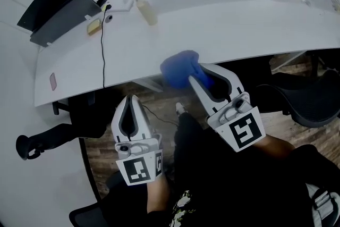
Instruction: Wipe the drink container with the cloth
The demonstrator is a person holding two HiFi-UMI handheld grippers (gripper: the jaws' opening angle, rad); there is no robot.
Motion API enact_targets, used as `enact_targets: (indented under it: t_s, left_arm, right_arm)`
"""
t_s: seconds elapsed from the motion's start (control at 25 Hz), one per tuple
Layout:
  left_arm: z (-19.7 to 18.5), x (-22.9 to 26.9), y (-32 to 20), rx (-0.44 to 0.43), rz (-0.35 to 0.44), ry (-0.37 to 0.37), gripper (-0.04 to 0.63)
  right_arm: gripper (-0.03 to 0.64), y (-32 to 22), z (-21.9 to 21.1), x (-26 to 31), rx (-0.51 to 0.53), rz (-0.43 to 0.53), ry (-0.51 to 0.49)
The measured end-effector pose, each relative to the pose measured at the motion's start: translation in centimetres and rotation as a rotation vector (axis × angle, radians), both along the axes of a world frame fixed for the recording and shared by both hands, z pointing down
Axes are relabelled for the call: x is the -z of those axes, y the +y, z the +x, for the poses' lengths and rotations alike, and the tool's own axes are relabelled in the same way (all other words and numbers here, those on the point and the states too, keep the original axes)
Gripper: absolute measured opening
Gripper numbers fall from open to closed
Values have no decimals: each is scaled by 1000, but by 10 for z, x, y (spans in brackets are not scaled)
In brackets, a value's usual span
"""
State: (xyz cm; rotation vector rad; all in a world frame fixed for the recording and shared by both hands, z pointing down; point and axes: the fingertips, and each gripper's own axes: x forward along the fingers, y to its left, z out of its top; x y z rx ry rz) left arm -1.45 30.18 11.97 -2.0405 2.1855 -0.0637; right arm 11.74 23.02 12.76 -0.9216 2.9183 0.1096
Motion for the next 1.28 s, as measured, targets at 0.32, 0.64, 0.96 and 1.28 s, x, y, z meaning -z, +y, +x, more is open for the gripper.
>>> enact_targets:
  t_s: [0.32,0.64,0.96,1.28]
  left_arm:
    - [-39,-8,-30,-7,-9,18,3]
    - [-76,-7,-81,-70,-32,22,5]
    - [-118,8,-126,-153,-28,20,5]
    - [-152,6,-160,-214,-15,24,3]
  right_arm:
    - [71,-33,-34,-10,-34,-17,23]
    - [72,-77,-65,-15,-106,-56,39]
    - [72,-117,-93,-2,-217,-54,44]
    - [72,-151,-109,3,-310,13,61]
